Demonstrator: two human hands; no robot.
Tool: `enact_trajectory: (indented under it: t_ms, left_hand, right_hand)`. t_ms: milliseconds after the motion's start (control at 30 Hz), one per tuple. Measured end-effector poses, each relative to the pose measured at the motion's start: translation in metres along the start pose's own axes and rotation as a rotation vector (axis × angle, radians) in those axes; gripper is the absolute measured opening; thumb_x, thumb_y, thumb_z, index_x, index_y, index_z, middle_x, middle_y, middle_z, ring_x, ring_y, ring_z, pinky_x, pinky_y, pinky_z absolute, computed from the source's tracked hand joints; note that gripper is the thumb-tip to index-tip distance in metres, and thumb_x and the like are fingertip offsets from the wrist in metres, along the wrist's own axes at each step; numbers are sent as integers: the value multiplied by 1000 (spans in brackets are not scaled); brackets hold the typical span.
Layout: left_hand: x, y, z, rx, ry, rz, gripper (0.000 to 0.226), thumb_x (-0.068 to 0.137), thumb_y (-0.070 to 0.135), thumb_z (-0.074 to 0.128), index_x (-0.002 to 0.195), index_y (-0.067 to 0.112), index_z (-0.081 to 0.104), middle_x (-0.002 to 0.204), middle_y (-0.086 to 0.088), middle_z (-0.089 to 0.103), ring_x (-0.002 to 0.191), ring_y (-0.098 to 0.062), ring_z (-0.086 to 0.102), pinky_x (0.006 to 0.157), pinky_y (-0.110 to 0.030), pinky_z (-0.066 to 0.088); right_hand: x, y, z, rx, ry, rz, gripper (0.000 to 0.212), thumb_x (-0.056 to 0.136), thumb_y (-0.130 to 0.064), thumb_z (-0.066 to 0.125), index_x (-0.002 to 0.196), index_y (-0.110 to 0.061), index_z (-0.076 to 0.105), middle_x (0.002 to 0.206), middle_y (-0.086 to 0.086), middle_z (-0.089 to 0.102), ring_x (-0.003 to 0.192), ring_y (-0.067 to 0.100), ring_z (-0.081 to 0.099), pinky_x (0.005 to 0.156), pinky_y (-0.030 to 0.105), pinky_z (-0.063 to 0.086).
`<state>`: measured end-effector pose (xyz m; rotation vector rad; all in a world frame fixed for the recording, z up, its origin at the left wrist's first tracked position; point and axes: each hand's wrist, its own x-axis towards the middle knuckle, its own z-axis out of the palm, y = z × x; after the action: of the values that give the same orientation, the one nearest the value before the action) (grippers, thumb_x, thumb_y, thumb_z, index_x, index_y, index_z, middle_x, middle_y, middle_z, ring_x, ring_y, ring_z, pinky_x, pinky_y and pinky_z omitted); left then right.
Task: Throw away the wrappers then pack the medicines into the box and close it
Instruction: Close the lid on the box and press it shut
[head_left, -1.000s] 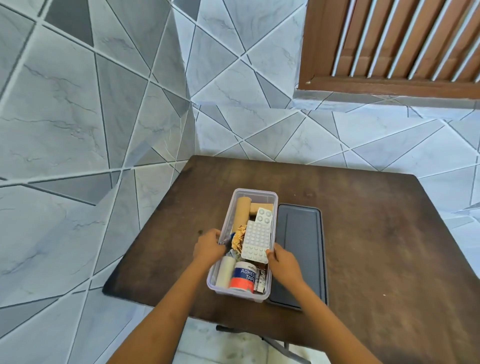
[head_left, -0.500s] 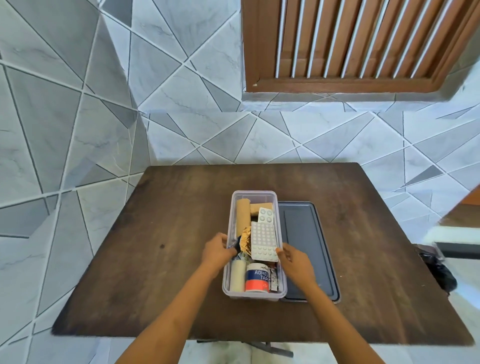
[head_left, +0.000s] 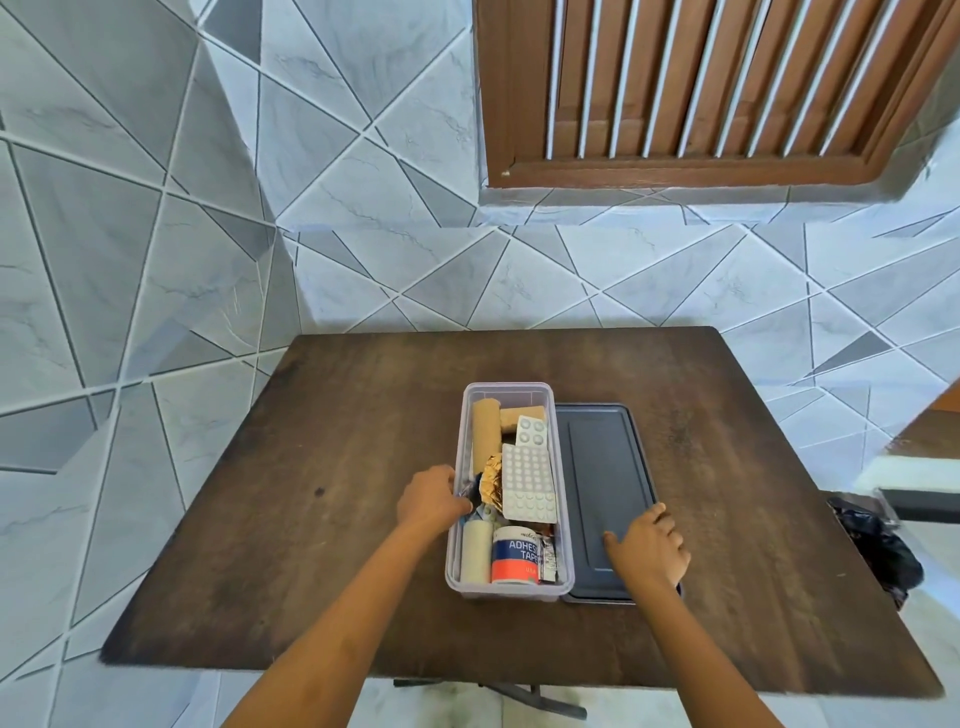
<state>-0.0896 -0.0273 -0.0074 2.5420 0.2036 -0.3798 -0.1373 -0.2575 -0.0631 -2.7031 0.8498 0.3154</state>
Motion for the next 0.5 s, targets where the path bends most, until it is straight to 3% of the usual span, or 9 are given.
enact_trajectory:
  t_ms: [200,300,400,500]
  left_hand:
    - [-1,-1,1,22,0,32,17,82,19,67,91,14,54,86,-2,56,66,-10,50,47,-17,31]
    - [-1,-1,1,25,-4,25,16,82,20,67,86,16,52,82,-1,55,59,-7,46,47,-18,31]
    - [0,2,-3,20,42,3,15,84,23,64,77,16,52,70,3,52,57,-8,46,49,-19,35]
    - [0,13,-9,-79,162,63,18,85,19,57,69,17,51,68,2,53,67,-16,51,57,-25,39]
  right_hand:
    - [5,1,-21,29,67,72,90,78,-48,66,139,3,22,137,23,38,125,36,40,102,43,37]
    - [9,0,-39,196,124,49,59,80,-35,67,123,-1,46,127,21,43,114,37,46,93,44,42]
    - [11,-5,-62,491,112,-38,22,81,-23,65,95,-10,54,117,20,52,88,33,55,71,37,46]
    - [2,-23,-80,680,77,-164,16,80,-18,67,86,-8,56,97,16,65,80,28,59,67,34,45]
